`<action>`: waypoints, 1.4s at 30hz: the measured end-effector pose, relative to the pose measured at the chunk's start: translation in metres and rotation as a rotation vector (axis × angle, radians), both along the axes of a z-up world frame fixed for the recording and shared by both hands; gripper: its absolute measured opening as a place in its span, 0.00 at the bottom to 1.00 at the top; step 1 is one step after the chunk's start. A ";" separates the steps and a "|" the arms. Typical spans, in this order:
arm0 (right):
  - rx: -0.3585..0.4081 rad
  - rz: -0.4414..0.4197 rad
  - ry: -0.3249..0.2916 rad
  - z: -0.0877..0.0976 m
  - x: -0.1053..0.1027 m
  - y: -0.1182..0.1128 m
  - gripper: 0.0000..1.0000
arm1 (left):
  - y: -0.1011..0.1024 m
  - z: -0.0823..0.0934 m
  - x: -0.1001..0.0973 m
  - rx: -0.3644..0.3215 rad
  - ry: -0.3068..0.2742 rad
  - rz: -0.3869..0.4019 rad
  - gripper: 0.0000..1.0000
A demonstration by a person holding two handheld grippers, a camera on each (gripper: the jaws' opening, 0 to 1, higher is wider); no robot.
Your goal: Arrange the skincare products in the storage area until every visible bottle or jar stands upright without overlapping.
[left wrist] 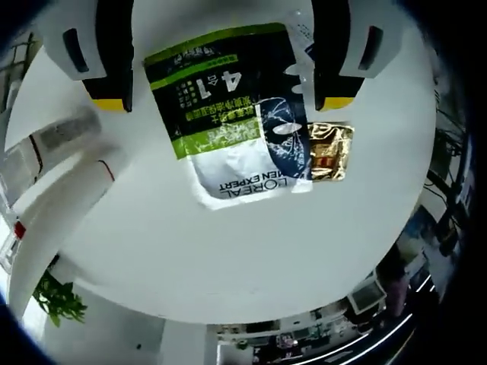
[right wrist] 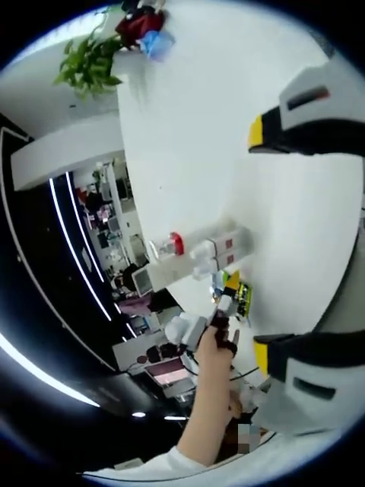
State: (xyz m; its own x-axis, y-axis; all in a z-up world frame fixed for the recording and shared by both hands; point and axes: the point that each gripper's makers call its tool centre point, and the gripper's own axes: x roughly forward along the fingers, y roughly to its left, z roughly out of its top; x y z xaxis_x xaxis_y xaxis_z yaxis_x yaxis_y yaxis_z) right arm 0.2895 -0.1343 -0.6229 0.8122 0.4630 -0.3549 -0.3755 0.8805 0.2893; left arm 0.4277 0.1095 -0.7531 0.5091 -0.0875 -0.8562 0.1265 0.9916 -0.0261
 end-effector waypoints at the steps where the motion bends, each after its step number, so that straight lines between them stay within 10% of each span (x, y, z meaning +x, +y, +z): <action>1: 0.001 -0.002 0.000 0.000 0.000 -0.001 0.99 | -0.001 -0.001 -0.001 0.000 0.007 0.009 0.97; 14: 0.001 -0.010 0.007 -0.003 0.000 -0.003 0.98 | 0.000 0.001 0.009 0.008 -0.047 0.017 0.95; 26: 0.000 -0.015 0.005 -0.001 0.000 -0.004 0.98 | 0.001 0.015 0.012 -0.023 -0.071 0.028 0.56; 42: -0.003 -0.020 0.008 -0.002 -0.003 -0.005 0.98 | 0.003 0.015 0.012 -0.045 -0.105 0.024 0.32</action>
